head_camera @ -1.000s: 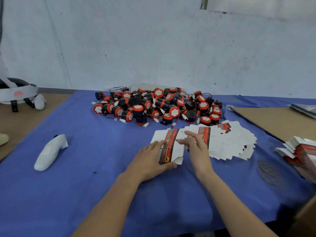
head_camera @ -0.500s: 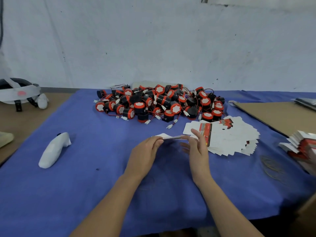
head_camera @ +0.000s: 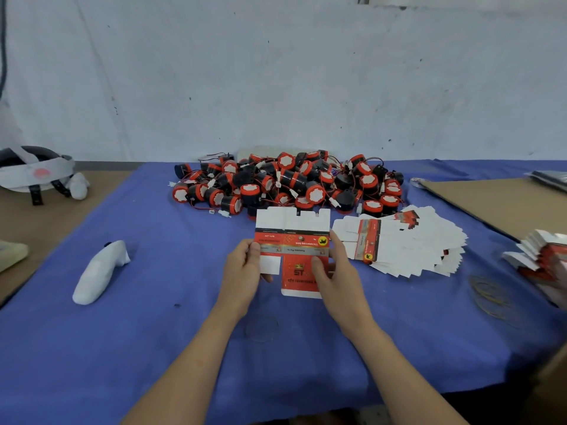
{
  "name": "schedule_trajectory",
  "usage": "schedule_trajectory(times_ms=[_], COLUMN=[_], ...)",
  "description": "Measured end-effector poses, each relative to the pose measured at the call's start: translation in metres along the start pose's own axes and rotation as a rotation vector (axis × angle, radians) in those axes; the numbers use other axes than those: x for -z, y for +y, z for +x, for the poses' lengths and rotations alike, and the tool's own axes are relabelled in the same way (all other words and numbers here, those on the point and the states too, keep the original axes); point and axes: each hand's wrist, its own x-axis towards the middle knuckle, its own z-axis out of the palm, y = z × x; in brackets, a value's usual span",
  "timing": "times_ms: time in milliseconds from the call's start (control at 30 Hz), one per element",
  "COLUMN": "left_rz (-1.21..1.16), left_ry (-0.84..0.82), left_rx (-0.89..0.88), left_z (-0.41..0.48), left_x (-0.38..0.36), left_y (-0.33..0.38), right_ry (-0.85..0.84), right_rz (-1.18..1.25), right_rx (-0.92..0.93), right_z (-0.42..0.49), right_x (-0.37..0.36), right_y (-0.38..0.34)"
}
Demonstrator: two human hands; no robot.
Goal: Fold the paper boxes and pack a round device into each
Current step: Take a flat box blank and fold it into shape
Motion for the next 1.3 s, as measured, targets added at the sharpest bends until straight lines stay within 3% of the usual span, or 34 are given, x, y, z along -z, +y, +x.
schedule_trajectory(times_ms=[233, 333, 433, 533, 700, 900, 967, 1100, 1300], left_rz=[0.0, 0.07, 0.39, 0.619, 0.748, 0.858, 0.813, 0.638, 0.508], left_ry=[-0.013, -0.016, 0.025, 0.014, -0.291, -0.379, -0.372, -0.329, -0.312], left_rx=[0.005, -0.07, -0.397, -0.764, -0.949, -0.807, -0.753, -0.483, -0.387], left_z=[-0.001, -0.005, -0.016, -0.025, -0.025, -0.022, -0.023, -0.033, -0.036], left_x=[-0.001, -0.001, -0.006, -0.013, -0.016, -0.024, -0.027, -0.044, -0.058], left_y=[0.0, 0.003, 0.005, 0.009, 0.007, 0.011, 0.009, 0.009, 0.012], right_ry=[0.056, 0.124, 0.177, 0.06, -0.134, -0.227, -0.218, -0.13, -0.097], right_rz=[0.029, 0.025, -0.051, 0.081, 0.501, 0.976, 1.009, 1.048, 1.044], right_rx=[-0.027, -0.053, -0.058, -0.046, -0.109, -0.431, -0.464, -0.552, -0.589], right_z=[0.001, 0.002, 0.004, 0.004, -0.004, 0.004, 0.007, 0.012, 0.013], right_x=[0.002, 0.002, 0.004, 0.004, 0.015, 0.027, 0.028, 0.028, 0.029], right_y=[0.006, 0.007, 0.007, 0.002, -0.004, -0.004, -0.002, 0.004, 0.006])
